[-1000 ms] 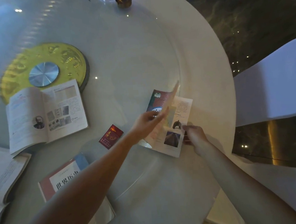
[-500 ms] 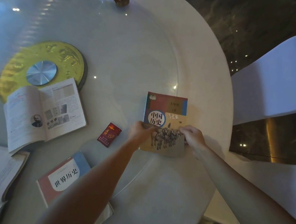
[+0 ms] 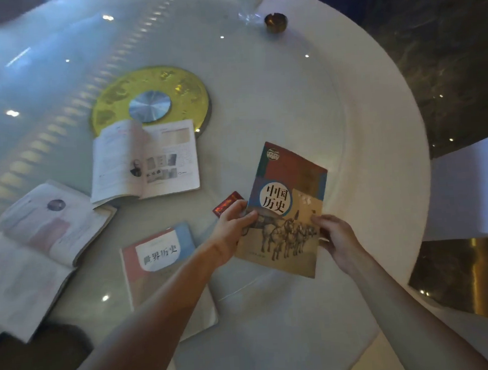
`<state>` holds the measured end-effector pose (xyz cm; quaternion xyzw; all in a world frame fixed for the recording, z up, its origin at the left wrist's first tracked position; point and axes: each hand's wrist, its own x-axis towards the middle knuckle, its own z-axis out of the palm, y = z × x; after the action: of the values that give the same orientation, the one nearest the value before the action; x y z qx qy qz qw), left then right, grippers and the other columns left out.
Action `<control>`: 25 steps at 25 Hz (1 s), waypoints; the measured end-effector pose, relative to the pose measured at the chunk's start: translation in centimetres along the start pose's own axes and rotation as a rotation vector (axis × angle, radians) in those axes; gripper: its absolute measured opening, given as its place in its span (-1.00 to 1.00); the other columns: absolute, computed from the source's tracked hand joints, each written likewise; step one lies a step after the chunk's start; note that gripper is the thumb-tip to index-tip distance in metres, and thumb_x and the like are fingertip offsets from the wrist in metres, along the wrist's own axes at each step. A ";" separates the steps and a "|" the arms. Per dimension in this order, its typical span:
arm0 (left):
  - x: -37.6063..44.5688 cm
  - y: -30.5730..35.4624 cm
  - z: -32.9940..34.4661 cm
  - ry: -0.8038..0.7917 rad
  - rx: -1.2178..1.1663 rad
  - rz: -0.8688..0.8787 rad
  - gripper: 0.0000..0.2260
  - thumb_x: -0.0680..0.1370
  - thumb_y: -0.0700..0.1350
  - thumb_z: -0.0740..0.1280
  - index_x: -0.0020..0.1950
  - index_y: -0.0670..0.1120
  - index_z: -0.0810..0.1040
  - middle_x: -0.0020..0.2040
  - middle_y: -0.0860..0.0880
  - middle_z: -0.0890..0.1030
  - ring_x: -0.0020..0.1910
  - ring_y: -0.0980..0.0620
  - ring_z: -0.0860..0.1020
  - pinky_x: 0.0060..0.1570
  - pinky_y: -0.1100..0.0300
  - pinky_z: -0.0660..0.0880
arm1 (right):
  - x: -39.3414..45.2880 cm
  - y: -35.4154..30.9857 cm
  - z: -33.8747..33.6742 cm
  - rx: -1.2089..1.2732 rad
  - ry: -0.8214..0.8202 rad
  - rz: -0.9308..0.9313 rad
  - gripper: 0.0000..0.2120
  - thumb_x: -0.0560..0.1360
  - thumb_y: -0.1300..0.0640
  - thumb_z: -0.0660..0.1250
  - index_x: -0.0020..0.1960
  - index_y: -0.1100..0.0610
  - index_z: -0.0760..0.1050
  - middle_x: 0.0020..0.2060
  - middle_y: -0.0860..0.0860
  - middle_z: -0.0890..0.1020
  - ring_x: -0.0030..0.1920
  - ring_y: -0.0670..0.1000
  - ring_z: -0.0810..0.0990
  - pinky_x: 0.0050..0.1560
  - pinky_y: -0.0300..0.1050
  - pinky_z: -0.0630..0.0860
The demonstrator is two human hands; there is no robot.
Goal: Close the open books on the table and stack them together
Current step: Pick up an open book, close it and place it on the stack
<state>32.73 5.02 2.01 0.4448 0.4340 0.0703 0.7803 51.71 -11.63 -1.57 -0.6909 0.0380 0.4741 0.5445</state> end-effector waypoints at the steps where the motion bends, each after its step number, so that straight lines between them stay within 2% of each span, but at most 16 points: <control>1: -1.1 -0.4 -1.7 0.064 -0.010 0.011 -0.92 0.61 -0.22 0.32 0.06 -0.07 0.57 0.10 -0.31 0.64 -0.09 -0.15 0.68 0.06 -0.22 0.57 | -0.6 -0.1 1.5 -0.042 -0.022 -0.030 -0.96 0.58 0.19 0.39 -0.02 0.17 0.57 -0.07 0.17 0.71 -0.10 0.13 0.65 -0.05 0.05 0.52; 3: -3.4 -1.4 -4.7 0.184 -0.039 -0.010 -0.92 0.62 -0.20 0.32 0.08 -0.08 0.57 0.06 -0.27 0.69 -0.06 -0.17 0.69 0.13 -0.27 0.55 | -1.6 0.0 4.8 -0.147 -0.077 -0.078 -0.96 0.60 0.20 0.37 -0.03 0.15 0.55 -0.03 0.17 0.71 -0.05 0.15 0.67 -0.03 0.06 0.56; 5: -5.6 -2.8 -7.9 0.295 -0.071 -0.011 -0.87 0.61 -0.17 0.33 0.15 -0.08 0.59 0.03 -0.20 0.73 0.06 -0.23 0.68 0.21 -0.30 0.52 | -2.5 0.8 8.4 -0.247 -0.130 -0.112 -0.96 0.61 0.19 0.37 -0.01 0.15 0.56 0.01 0.20 0.71 -0.03 0.18 0.68 -0.04 0.07 0.57; 6: -6.6 -3.6 -9.4 0.334 -0.097 0.001 -0.85 0.61 -0.17 0.33 0.17 -0.09 0.59 0.05 -0.21 0.73 0.09 -0.25 0.68 0.19 -0.29 0.54 | -2.8 1.5 10.2 -0.295 -0.146 -0.123 -0.93 0.61 0.18 0.36 0.03 0.19 0.57 0.03 0.22 0.71 -0.01 0.21 0.69 -0.04 0.08 0.58; 7: -7.8 -4.1 -10.5 0.367 -0.113 0.010 -0.85 0.62 -0.18 0.33 0.18 -0.11 0.58 0.06 -0.23 0.72 0.07 -0.23 0.69 0.11 -0.23 0.60 | -3.0 2.1 11.7 -0.344 -0.151 -0.133 -0.88 0.61 0.17 0.36 0.07 0.23 0.57 0.05 0.24 0.71 0.02 0.25 0.69 -0.03 0.10 0.58; 9: -9.9 -5.0 -13.0 0.447 -0.086 0.033 -0.88 0.61 -0.23 0.33 0.13 -0.14 0.59 0.01 -0.21 0.71 -0.08 -0.10 0.71 -0.14 0.03 0.66 | -3.4 3.5 14.8 -0.434 -0.154 -0.153 -0.85 0.59 0.16 0.38 0.06 0.26 0.58 0.03 0.25 0.71 0.06 0.31 0.69 -0.04 0.14 0.59; 11: -11.6 -6.1 -15.2 0.555 0.007 0.035 -0.90 0.56 -0.28 0.37 0.03 -0.14 0.65 -0.05 -0.20 0.72 -0.18 -0.03 0.68 -0.21 0.16 0.61 | -4.2 4.9 17.6 -0.512 -0.187 -0.178 -0.90 0.59 0.19 0.38 -0.04 0.23 0.60 -0.07 0.21 0.71 0.01 0.30 0.70 0.00 0.24 0.63; 13: -12.8 -7.5 -17.2 0.634 0.056 0.000 -0.88 0.52 -0.32 0.39 -0.02 -0.15 0.69 -0.09 -0.19 0.73 -0.23 0.00 0.65 -0.30 0.26 0.57 | -4.9 6.5 20.0 -0.619 -0.217 -0.194 -0.87 0.59 0.21 0.37 -0.06 0.28 0.60 -0.08 0.23 0.72 -0.01 0.28 0.72 0.00 0.25 0.66; 16: -14.2 -9.7 -19.4 0.691 0.047 -0.081 -0.85 0.51 -0.31 0.39 0.01 -0.16 0.71 -0.18 -0.08 0.72 -0.33 0.11 0.62 -0.47 0.39 0.44 | -5.5 9.4 22.2 -0.763 -0.211 -0.206 -0.84 0.57 0.20 0.38 -0.08 0.32 0.58 -0.10 0.24 0.73 -0.02 0.29 0.72 0.00 0.26 0.65; 18: -15.1 -11.1 -20.7 0.704 0.051 -0.119 -0.85 0.49 -0.29 0.41 0.03 -0.17 0.71 -0.20 -0.06 0.73 -0.35 0.08 0.64 -0.45 0.30 0.45 | -5.9 10.9 23.3 -0.832 -0.205 -0.206 -0.86 0.56 0.19 0.38 -0.11 0.26 0.59 -0.14 0.18 0.73 -0.03 0.26 0.72 0.03 0.24 0.64; 21: -15.9 -12.6 -22.0 0.692 0.087 -0.158 -0.77 0.48 -0.25 0.45 0.13 -0.16 0.64 -0.13 -0.10 0.72 -0.19 -0.06 0.70 -0.34 0.15 0.56 | -6.5 12.3 24.6 -0.918 -0.158 -0.220 -0.90 0.57 0.20 0.37 -0.08 0.23 0.58 -0.15 0.12 0.71 -0.08 0.17 0.69 0.00 0.13 0.62; 23: -16.2 -13.2 -22.5 0.703 0.167 -0.168 -0.70 0.48 -0.19 0.48 0.18 -0.10 0.54 -0.11 -0.07 0.67 -0.22 0.02 0.67 -0.38 0.24 0.54 | -6.8 12.6 25.0 -0.961 -0.105 -0.243 -0.95 0.57 0.22 0.36 -0.05 0.20 0.57 -0.14 0.06 0.68 -0.09 0.11 0.66 -0.02 0.08 0.60; 25: -16.3 -13.6 -22.9 0.700 0.309 -0.149 -0.72 0.50 -0.16 0.47 0.17 -0.07 0.52 -0.12 -0.01 0.65 -0.27 0.15 0.62 -0.46 0.38 0.42 | -6.8 12.9 25.0 -0.979 -0.087 -0.266 -0.99 0.55 0.24 0.37 -0.05 0.17 0.55 -0.15 0.02 0.66 -0.09 0.10 0.65 0.00 0.08 0.60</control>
<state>1.99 3.38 -3.41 0.4735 0.7104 0.0948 0.5119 25.30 -0.26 -4.97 -0.8435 -0.2998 0.3914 0.2134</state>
